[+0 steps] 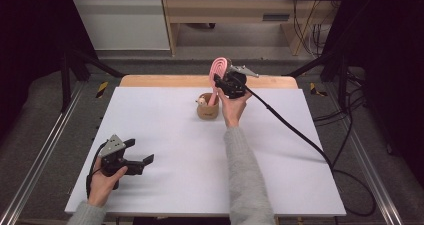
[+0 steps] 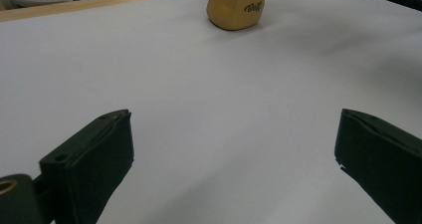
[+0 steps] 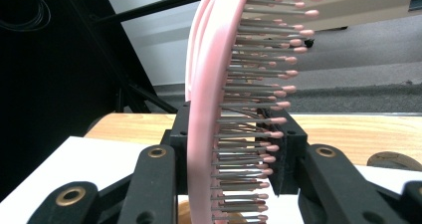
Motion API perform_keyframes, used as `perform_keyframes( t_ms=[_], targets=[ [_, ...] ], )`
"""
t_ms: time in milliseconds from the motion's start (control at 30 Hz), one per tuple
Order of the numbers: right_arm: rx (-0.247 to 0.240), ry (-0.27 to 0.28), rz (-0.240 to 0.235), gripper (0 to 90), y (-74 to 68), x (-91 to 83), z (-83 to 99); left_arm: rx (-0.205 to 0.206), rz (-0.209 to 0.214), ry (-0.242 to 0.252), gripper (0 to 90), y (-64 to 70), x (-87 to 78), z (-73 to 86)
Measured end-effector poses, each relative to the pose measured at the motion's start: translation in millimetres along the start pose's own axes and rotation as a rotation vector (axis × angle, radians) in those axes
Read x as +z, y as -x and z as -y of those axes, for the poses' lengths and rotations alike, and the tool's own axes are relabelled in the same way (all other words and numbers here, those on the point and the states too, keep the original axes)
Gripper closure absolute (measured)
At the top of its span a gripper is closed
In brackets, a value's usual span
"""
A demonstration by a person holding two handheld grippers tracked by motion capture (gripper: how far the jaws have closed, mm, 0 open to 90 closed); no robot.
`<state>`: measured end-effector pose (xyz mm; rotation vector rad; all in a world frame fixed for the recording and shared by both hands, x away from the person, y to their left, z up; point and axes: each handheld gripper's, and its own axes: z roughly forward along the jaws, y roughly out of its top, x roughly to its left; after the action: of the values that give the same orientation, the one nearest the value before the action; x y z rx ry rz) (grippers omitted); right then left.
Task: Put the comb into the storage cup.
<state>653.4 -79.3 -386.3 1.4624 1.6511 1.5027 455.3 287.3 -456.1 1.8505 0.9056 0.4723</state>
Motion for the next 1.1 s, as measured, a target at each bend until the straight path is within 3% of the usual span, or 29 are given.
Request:
perform_keyframes(
  t_ms=[567,867,1100],
  targets=[
    [0.053,0.002,-0.008,62.2,17.4,-7.7,2.7,0.003,0.002,-0.004,2.1,1.1,1.2,0.1],
    [0.044,-0.030,-0.001,61.2,20.4,-8.9,-0.1,0.008,0.003,-0.006,2.1,1.8,1.5,0.0],
    [0.001,-0.057,-0.005,59.4,23.6,-10.2,-2.5,0.007,0.003,-0.006,2.1,2.3,1.8,-0.1]
  ],
)
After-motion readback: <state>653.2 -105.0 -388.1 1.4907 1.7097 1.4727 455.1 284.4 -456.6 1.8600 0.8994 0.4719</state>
